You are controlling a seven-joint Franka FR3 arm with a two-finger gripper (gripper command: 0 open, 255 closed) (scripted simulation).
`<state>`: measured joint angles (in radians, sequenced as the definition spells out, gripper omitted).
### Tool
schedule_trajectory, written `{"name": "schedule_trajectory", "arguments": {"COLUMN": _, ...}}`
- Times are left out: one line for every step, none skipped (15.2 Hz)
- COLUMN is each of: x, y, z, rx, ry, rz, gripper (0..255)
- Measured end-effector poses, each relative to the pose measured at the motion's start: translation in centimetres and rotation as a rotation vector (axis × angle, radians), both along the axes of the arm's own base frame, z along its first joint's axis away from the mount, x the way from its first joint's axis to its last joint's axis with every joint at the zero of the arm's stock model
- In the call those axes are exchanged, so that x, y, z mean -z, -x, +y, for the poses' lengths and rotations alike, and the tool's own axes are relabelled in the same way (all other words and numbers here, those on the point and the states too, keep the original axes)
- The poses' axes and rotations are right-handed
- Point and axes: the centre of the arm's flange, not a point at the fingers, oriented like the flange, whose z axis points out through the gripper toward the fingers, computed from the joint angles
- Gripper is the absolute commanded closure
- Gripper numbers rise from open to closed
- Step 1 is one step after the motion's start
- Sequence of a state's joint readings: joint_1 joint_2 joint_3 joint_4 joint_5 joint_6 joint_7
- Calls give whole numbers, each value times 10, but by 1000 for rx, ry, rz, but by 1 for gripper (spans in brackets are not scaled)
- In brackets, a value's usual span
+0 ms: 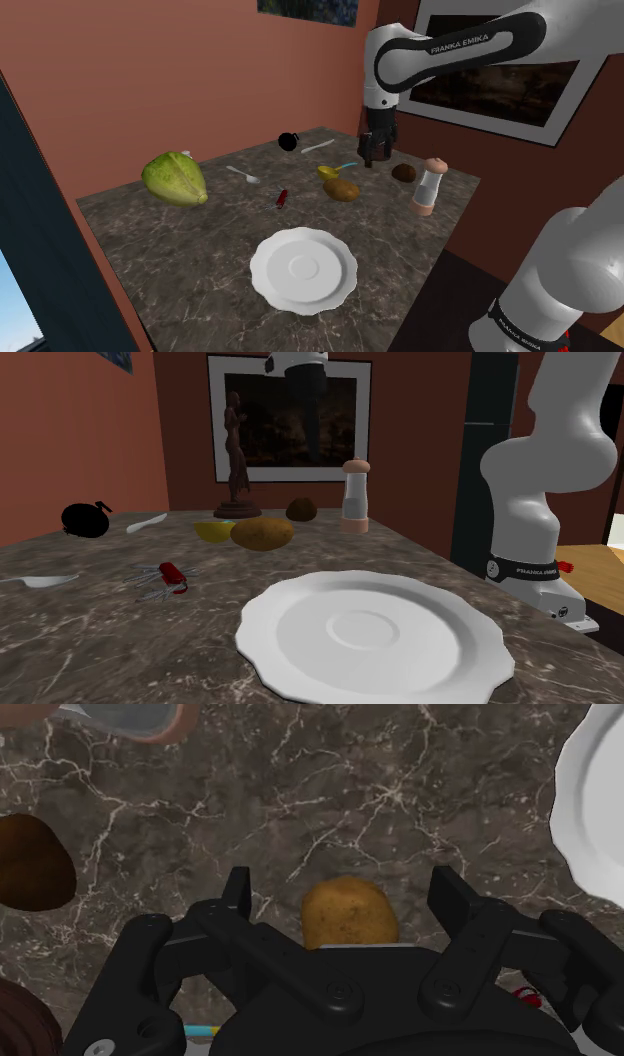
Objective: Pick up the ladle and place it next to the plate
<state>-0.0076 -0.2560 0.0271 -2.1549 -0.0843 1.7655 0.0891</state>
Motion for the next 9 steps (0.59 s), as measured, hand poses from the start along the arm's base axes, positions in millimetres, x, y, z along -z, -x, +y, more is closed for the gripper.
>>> {"name": "schedule_trajectory", "arguments": {"x": 5, "y": -13, "z": -1, "rx": 1, "ry": -2, "rz": -2, "gripper": 0}}
{"name": "schedule_trajectory", "arguments": {"x": 13, "y": -25, "z": -2, "rx": 2, "ry": -3, "rz": -3, "gripper": 0}}
{"name": "schedule_trajectory", "arguments": {"x": 17, "y": -38, "z": -3, "rx": 3, "ry": -5, "rz": -4, "gripper": 0}}
{"name": "schedule_trajectory", "arguments": {"x": 21, "y": -51, "z": -1, "rx": 5, "ry": -7, "rz": -5, "gripper": 0}}
{"name": "schedule_trajectory", "arguments": {"x": 28, "y": -62, "z": -2, "rx": 6, "ry": -9, "rz": -6, "gripper": 0}}
{"name": "schedule_trajectory", "arguments": {"x": 32, "y": -74, "z": 0, "rx": 7, "ry": -11, "rz": -7, "gripper": 0}}
{"name": "schedule_trajectory", "arguments": {"x": 33, "y": -88, "z": -1, "rx": 8, "ry": -13, "rz": -8, "gripper": 0}}
{"name": "schedule_trajectory", "arguments": {"x": 37, "y": -99, "z": -2, "rx": 10, "ry": -14, "rz": -10, "gripper": 0}}
{"name": "schedule_trajectory", "arguments": {"x": 43, "y": -113, "z": -4, "rx": 10, "ry": -16, "rz": -12, "gripper": 0}}
